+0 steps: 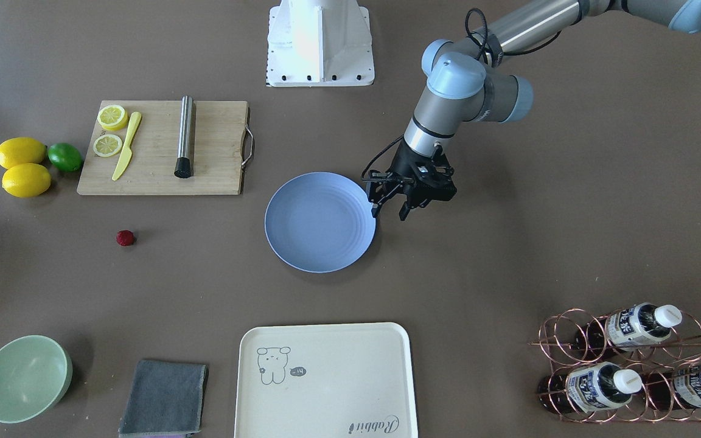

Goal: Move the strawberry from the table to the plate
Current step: 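Release the plate and withdraw the left arm while the right arm reaches toward the strawberry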

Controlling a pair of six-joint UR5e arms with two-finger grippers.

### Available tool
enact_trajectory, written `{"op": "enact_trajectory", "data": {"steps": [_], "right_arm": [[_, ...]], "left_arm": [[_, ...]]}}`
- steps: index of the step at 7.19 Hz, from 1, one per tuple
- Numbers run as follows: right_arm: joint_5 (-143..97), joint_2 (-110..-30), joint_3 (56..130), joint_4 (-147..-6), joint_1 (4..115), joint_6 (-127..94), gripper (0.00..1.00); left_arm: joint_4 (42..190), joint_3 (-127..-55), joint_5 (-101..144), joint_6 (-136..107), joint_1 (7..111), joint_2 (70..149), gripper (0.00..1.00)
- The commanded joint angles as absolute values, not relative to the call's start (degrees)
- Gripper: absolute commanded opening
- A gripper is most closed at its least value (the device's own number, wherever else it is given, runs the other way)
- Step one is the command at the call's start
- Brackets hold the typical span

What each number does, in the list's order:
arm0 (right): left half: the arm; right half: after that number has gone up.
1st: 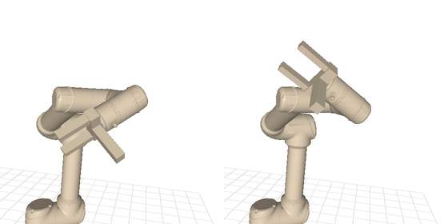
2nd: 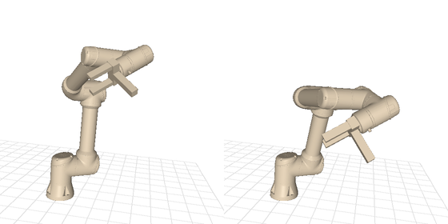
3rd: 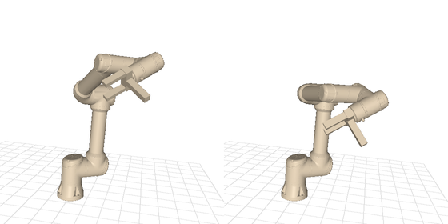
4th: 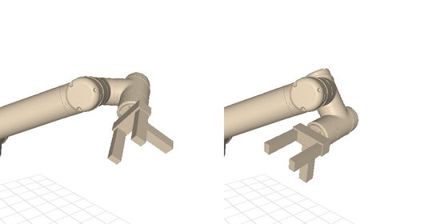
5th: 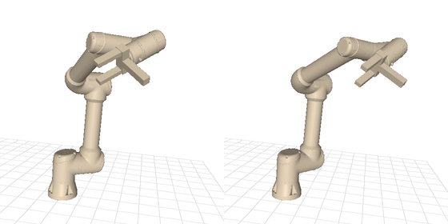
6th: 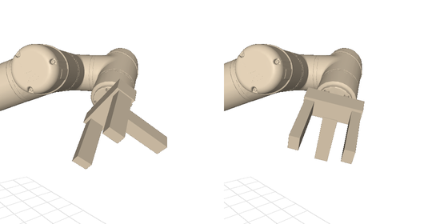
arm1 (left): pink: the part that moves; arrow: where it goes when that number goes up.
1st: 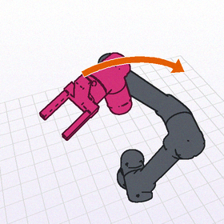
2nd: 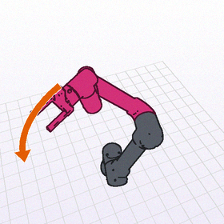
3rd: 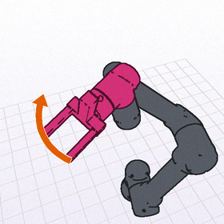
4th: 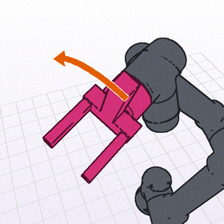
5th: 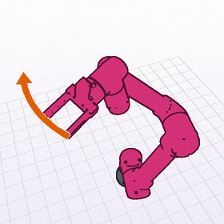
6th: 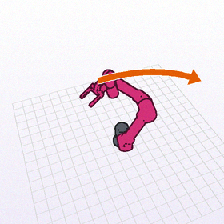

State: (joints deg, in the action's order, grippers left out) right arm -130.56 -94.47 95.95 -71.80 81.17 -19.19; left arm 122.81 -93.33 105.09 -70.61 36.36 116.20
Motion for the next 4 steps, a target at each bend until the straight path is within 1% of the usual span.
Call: {"op": "enact_trajectory", "data": {"steps": [1,2,4], "right_arm": [[-129.9,-90.2,97.3,-71.7,74.2,-31.7,1.00],[-127.8,-87.3,98.8,-71.8,69.5,-40.3,1.00],[-121.7,-81.3,98.7,-71.7,60.0,-53.5,1.00]], "left_arm": [[122.6,-96.9,112.8,-59.5,44.3,108.3,0.98],[122.6,-97.6,115.0,-53.5,47.7,104.7,0.98],[122.4,-97.2,123.7,-31.8,59.8,96.3,0.98]]}}
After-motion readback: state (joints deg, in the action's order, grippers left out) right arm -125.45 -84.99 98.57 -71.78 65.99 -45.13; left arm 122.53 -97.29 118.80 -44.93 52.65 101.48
